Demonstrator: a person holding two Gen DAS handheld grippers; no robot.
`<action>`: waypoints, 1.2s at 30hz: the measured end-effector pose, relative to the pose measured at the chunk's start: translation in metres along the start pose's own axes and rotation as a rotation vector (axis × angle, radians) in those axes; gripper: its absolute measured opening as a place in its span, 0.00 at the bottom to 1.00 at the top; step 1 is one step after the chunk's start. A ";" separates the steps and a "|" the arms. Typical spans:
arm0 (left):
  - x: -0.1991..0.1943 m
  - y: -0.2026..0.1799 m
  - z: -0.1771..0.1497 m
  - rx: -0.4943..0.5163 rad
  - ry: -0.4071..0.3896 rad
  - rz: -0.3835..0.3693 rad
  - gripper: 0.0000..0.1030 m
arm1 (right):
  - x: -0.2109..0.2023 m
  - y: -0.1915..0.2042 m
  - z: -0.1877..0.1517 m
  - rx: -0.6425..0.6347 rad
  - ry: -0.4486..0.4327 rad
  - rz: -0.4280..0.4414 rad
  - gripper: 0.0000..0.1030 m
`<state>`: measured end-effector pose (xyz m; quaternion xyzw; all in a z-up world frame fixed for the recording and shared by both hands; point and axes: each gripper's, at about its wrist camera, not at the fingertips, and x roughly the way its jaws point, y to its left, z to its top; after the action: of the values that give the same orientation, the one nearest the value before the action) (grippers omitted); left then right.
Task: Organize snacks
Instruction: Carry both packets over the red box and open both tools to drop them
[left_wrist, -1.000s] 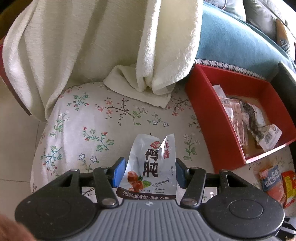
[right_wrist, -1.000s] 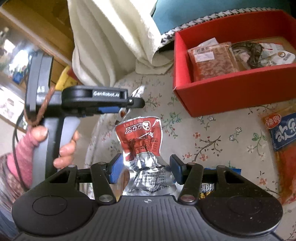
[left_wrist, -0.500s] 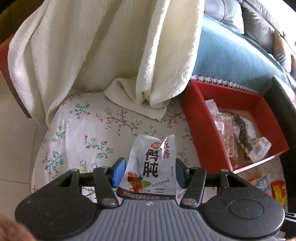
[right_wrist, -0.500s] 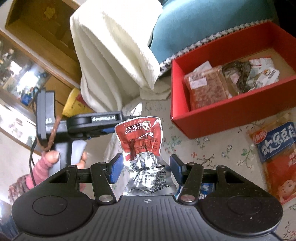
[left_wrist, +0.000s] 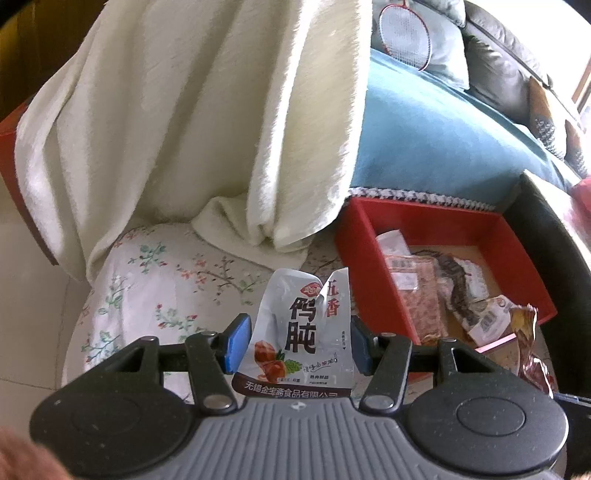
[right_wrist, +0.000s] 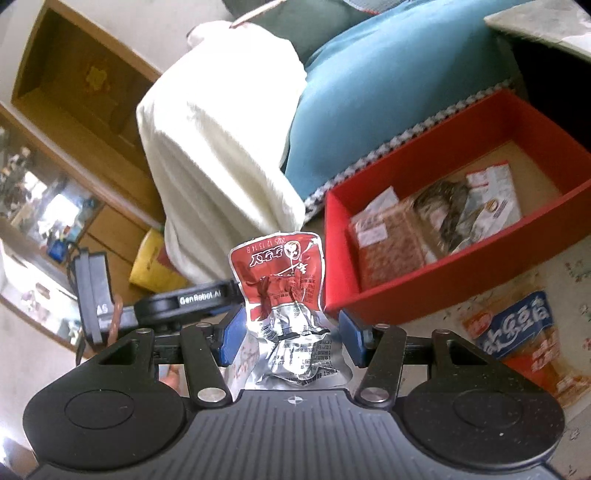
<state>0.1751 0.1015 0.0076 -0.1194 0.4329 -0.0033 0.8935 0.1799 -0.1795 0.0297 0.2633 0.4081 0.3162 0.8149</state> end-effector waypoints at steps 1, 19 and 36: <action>0.000 -0.004 0.000 0.003 -0.001 -0.007 0.47 | -0.002 -0.002 0.002 0.006 -0.013 0.000 0.61; 0.009 -0.065 0.013 0.033 -0.045 -0.079 0.47 | -0.019 -0.047 0.047 0.116 -0.203 -0.054 0.61; 0.044 -0.114 0.019 0.135 -0.043 -0.061 0.47 | 0.010 -0.086 0.073 0.127 -0.215 -0.176 0.61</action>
<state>0.2282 -0.0100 0.0097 -0.0720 0.4084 -0.0571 0.9081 0.2709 -0.2417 0.0045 0.3100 0.3593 0.1872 0.8601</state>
